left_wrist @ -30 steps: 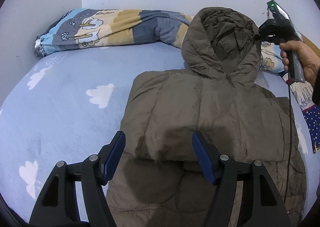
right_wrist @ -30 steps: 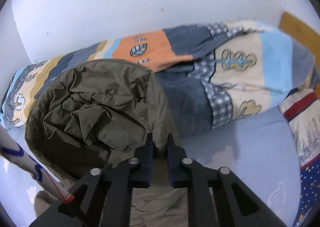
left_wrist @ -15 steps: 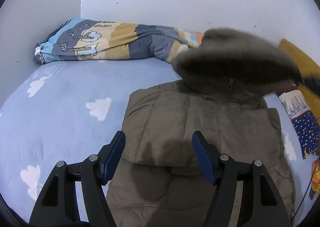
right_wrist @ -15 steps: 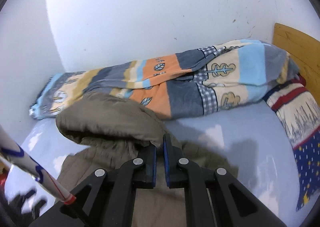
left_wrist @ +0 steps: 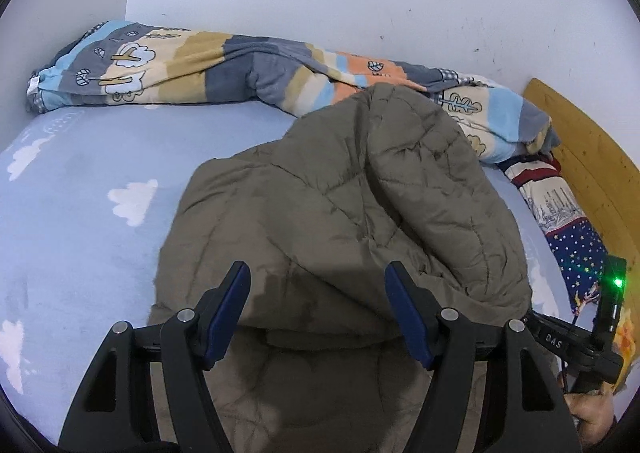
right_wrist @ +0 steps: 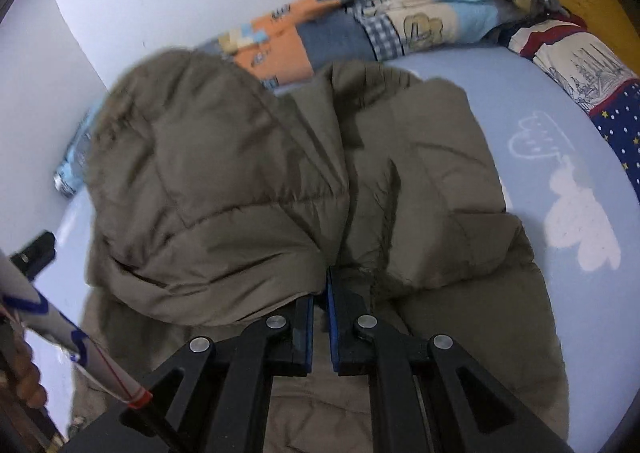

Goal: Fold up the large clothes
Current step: 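Lift the hood with the right gripper and fold it over the jacket body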

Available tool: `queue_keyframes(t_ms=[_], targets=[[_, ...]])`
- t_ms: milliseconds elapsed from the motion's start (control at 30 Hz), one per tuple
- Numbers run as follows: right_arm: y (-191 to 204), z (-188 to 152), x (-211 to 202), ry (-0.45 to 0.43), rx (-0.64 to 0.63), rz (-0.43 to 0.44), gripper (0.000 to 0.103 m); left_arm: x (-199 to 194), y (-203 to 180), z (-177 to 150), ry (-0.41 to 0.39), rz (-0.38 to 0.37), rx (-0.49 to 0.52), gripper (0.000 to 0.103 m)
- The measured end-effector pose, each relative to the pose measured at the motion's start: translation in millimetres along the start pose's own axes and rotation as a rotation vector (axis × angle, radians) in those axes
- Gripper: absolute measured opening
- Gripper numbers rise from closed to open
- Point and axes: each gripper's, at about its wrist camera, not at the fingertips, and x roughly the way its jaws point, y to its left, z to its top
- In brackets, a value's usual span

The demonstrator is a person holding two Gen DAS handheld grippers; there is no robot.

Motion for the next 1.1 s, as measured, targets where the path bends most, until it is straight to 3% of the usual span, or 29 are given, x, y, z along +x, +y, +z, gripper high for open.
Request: queue_keyframes(t_ms=[100, 267, 367, 433, 467, 533, 567, 600, 767, 867, 933, 967, 1100], targets=[[-8, -6, 12, 0.059, 0.013, -0.020, 0.001, 20, -5, -2, 0.026, 0.013, 0.001, 0.069], [-22, -5, 5, 0.066, 0.055, -0.004, 0.001, 39, -9, -3, 0.054, 0.045, -0.003, 0.069], [-18, 6, -17, 0.008, 0.038, -0.002, 0.002, 35, -6, 0, 0.042, 0.046, -0.006, 0.069], [-16, 15, -32, -0.038, 0.044, 0.049, 0.005, 31, -3, 3, 0.035, 0.056, -0.008, 0.069], [-16, 18, -36, -0.049, 0.063, 0.092, 0.013, 30, -1, 3, 0.037, 0.055, -0.017, 0.069], [-20, 23, -36, -0.055, 0.153, 0.224, 0.042, 30, 3, 4, 0.044, 0.046, -0.040, 0.069], [-20, 23, -32, -0.051, 0.192, 0.276, 0.063, 30, 4, 4, 0.046, 0.045, -0.044, 0.069], [-22, 23, -25, -0.038, 0.243, 0.332, 0.068, 29, 4, 4, 0.048, 0.048, -0.045, 0.069], [-7, 30, 13, 0.005, 0.313, 0.378, 0.068, 24, 5, 6, 0.042, 0.046, -0.047, 0.069], [-13, 40, 37, -0.031, 0.431, 0.404, 0.067, 23, 9, 8, 0.045, 0.030, -0.066, 0.069], [-12, 45, 48, -0.014, 0.475, 0.461, 0.021, 24, 12, 10, 0.065, -0.009, -0.093, 0.069], [-9, 48, 46, -0.013, 0.470, 0.453, 0.008, 24, 14, 11, 0.077, -0.042, -0.111, 0.069], [3, 46, 11, -0.091, 0.423, 0.435, 0.008, 25, 19, 16, 0.117, -0.185, -0.204, 0.070]])
